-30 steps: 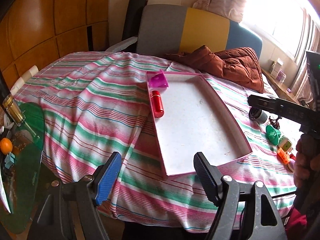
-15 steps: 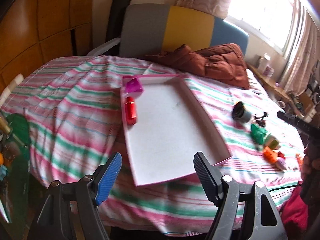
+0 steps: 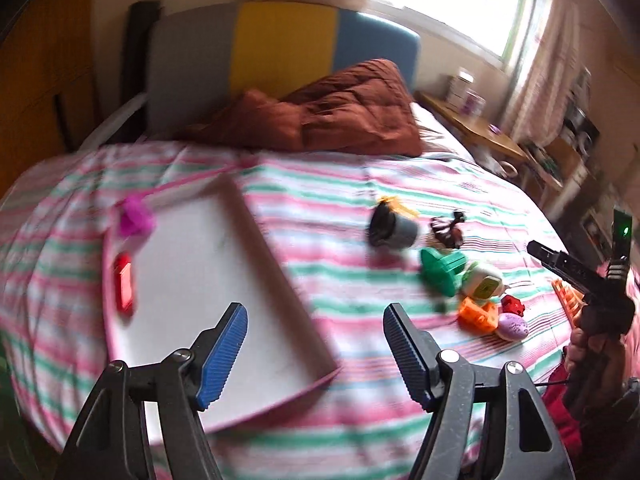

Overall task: Organize rigid objects
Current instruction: 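Grasp the black-and-clear cup with the left gripper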

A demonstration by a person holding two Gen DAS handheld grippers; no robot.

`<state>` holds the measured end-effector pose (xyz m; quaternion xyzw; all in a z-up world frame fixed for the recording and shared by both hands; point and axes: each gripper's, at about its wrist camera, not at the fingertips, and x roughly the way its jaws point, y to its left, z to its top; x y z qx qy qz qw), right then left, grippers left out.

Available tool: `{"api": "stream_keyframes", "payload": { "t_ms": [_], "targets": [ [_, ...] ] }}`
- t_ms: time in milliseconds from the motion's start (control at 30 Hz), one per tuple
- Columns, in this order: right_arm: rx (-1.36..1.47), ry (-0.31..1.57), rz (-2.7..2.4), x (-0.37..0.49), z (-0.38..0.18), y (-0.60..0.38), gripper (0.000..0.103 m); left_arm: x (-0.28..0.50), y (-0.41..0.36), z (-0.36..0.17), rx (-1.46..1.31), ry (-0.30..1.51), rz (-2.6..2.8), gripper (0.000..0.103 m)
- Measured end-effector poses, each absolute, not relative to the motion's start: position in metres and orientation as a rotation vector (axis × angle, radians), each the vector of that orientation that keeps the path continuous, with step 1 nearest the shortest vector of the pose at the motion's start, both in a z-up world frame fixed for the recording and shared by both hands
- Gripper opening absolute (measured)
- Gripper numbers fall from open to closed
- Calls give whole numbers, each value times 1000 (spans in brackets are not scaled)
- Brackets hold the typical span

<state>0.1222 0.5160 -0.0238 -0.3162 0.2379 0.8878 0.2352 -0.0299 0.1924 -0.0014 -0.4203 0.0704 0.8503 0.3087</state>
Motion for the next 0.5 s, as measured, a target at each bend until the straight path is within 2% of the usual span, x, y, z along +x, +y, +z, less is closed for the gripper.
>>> {"api": "stream_keyframes", "payload": {
  "t_ms": [67,233,500],
  "targets": [
    [-853,665,2434,126,-21,518,66,-36,222,-6,-1099,241,2203,72],
    [-828,714,2433,130,-18,523,70,-60,285,-27,-1115,313,2117,82],
    [-834,714,2446,128,-17,523,73,-88,355,-51,-1142,396,2069,86]
  ]
}}
